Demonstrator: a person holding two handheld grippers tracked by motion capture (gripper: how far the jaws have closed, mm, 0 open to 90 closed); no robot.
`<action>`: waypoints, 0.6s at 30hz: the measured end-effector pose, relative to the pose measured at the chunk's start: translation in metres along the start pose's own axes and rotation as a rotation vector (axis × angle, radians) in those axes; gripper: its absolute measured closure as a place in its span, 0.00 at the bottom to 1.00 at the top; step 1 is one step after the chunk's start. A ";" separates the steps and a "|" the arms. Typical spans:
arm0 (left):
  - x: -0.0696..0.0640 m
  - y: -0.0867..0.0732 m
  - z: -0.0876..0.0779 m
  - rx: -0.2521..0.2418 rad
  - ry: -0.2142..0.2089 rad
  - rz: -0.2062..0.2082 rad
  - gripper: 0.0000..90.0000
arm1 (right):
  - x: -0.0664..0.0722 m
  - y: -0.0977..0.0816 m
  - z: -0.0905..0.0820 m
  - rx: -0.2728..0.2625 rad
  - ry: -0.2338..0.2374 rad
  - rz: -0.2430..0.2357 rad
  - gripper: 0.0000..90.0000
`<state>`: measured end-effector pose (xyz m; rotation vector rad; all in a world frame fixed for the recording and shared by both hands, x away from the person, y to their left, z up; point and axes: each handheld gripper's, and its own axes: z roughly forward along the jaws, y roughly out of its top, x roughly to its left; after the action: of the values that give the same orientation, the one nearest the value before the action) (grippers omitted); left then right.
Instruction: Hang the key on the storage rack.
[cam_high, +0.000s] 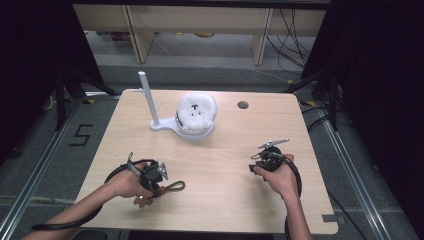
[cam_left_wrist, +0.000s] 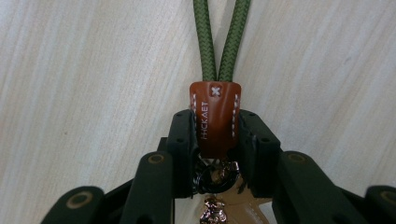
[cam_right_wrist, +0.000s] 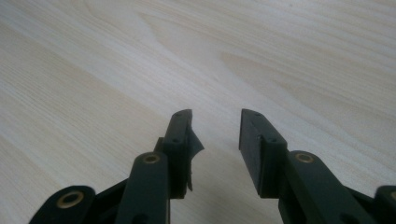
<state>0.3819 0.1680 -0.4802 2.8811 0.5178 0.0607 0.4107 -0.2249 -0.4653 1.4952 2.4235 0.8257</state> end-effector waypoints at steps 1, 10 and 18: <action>0.000 -0.001 0.000 -0.008 0.000 -0.008 0.76 | 0.000 0.000 0.000 -0.003 -0.002 -0.001 0.72; -0.002 -0.013 -0.002 -0.085 0.007 -0.066 0.76 | -0.001 0.000 0.001 -0.026 -0.006 -0.007 0.72; -0.001 -0.024 -0.011 -0.189 0.025 -0.111 0.76 | -0.001 0.000 0.001 -0.009 -0.002 -0.001 0.72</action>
<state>0.3722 0.1920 -0.4744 2.6663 0.6393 0.1219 0.4113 -0.2250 -0.4666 1.4908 2.4155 0.8342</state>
